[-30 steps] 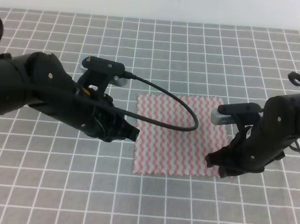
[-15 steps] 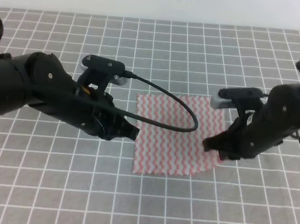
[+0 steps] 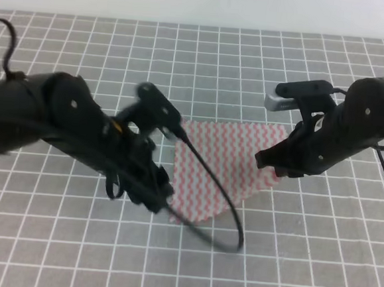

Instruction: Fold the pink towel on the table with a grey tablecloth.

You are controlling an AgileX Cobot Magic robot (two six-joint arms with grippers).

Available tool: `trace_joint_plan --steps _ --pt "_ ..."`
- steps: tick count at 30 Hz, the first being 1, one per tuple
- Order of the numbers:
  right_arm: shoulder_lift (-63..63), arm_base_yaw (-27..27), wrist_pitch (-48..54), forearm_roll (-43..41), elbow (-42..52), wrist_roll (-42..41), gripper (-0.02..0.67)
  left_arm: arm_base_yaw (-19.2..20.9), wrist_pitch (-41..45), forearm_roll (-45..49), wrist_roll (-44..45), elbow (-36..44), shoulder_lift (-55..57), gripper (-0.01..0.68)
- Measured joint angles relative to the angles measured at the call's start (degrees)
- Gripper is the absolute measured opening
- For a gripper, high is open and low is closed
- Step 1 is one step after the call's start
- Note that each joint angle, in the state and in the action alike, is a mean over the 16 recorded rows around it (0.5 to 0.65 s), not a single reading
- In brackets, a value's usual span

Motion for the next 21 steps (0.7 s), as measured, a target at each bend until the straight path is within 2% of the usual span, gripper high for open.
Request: trace_joint_plan --steps 3,7,13,21 --pt "0.00 0.00 -0.57 -0.05 -0.51 -0.18 -0.015 -1.79 -0.11 1.13 3.24 0.00 0.06 0.339" --pt "-0.09 -0.02 -1.21 -0.39 -1.25 -0.41 -0.016 -4.13 -0.64 2.79 6.92 0.01 0.20 0.404" --pt "-0.34 -0.16 -1.85 -1.39 -2.53 -0.45 -0.016 -6.34 -1.96 4.43 8.58 0.02 1.16 0.421" --pt "-0.10 -0.48 -1.94 -2.57 -3.82 -0.43 -0.016 -6.66 -2.96 4.02 8.20 0.02 3.72 0.422"
